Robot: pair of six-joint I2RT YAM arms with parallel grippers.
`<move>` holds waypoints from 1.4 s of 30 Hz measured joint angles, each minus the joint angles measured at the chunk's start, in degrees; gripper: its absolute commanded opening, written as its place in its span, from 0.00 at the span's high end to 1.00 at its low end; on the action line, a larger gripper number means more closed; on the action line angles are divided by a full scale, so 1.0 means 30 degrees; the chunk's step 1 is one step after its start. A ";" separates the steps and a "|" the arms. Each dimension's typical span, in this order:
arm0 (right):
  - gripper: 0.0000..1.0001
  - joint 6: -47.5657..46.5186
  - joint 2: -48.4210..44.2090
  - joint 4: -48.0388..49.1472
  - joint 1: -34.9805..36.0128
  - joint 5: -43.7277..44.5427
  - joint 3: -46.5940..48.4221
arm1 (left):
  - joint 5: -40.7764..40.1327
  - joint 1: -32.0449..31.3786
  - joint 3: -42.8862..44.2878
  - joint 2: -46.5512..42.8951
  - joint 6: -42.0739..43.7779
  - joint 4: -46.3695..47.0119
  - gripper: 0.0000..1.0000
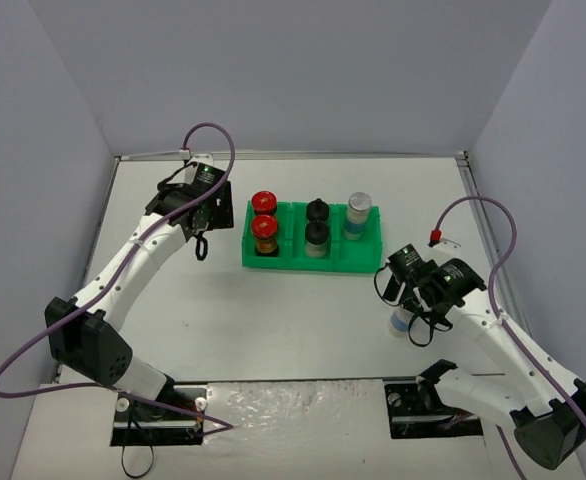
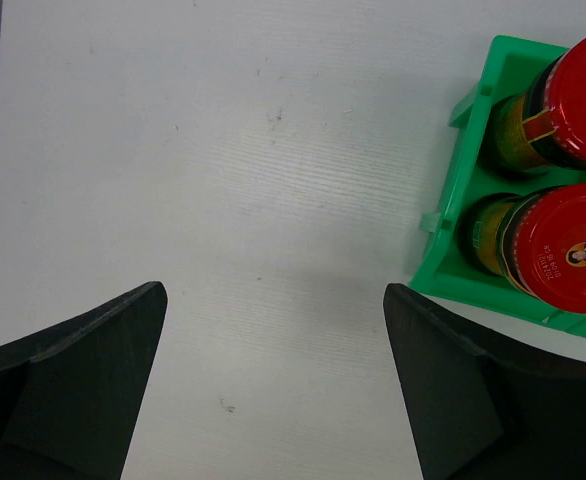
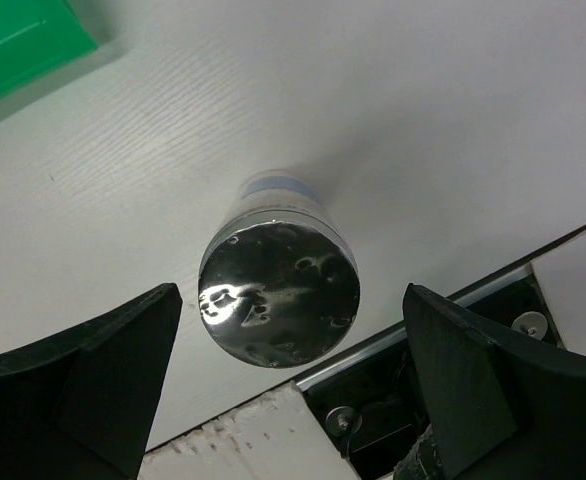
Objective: Organize the condiment bottles
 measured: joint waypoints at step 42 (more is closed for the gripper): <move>1.00 0.3006 0.0775 0.0666 0.1596 0.0235 -0.1432 | -0.0015 0.0196 -0.0692 -0.0338 0.0015 0.0044 0.12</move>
